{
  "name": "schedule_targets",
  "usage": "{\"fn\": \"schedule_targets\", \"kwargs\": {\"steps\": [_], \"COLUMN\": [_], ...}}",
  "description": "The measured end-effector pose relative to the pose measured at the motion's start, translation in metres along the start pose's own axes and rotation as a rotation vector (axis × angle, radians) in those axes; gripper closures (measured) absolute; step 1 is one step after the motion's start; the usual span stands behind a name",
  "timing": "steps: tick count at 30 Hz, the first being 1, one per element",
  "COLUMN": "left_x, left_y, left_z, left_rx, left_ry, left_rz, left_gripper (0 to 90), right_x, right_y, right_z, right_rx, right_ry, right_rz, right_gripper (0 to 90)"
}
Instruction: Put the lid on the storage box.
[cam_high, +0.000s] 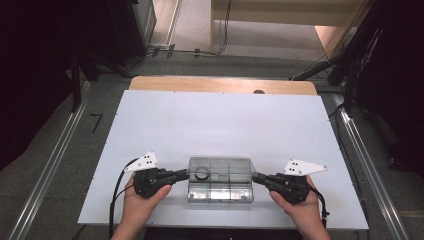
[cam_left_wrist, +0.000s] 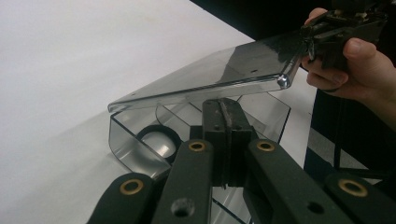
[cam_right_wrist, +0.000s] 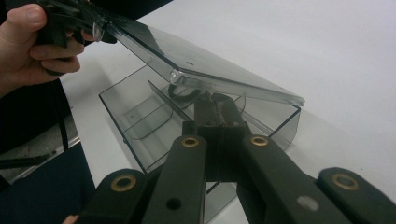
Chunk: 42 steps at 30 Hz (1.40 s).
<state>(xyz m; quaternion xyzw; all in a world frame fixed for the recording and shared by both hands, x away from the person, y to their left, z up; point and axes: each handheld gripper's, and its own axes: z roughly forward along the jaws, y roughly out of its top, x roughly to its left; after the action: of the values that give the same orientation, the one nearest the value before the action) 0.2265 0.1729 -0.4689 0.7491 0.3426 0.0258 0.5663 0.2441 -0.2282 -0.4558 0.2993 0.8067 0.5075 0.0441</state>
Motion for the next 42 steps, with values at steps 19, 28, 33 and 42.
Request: {"fn": "schedule_targets", "kwargs": {"steps": [19, 28, 33, 42], "left_x": [0.01, 0.013, 0.014, 0.017], "left_y": [-0.008, -0.011, -0.012, -0.014], "left_z": [0.005, 0.008, 0.008, 0.009], "left_rx": [0.056, 0.088, 0.097, 0.13], "left_ry": [-0.018, -0.021, -0.019, -0.009], "left_rz": [-0.02, -0.019, -0.014, -0.01], "left_gripper": [89.7, 89.6, 89.7, 89.6], "right_x": [-0.006, -0.011, -0.012, -0.012], "right_y": [-0.008, -0.013, -0.014, -0.016], "right_z": [0.009, 0.014, 0.015, 0.018], "right_rx": [0.045, 0.069, 0.077, 0.11], "right_ry": [-0.002, 0.0, -0.008, -0.028], "right_rz": [0.0, 0.007, 0.001, -0.02], "right_gripper": [88.3, 88.3, 88.3, 88.3]}}
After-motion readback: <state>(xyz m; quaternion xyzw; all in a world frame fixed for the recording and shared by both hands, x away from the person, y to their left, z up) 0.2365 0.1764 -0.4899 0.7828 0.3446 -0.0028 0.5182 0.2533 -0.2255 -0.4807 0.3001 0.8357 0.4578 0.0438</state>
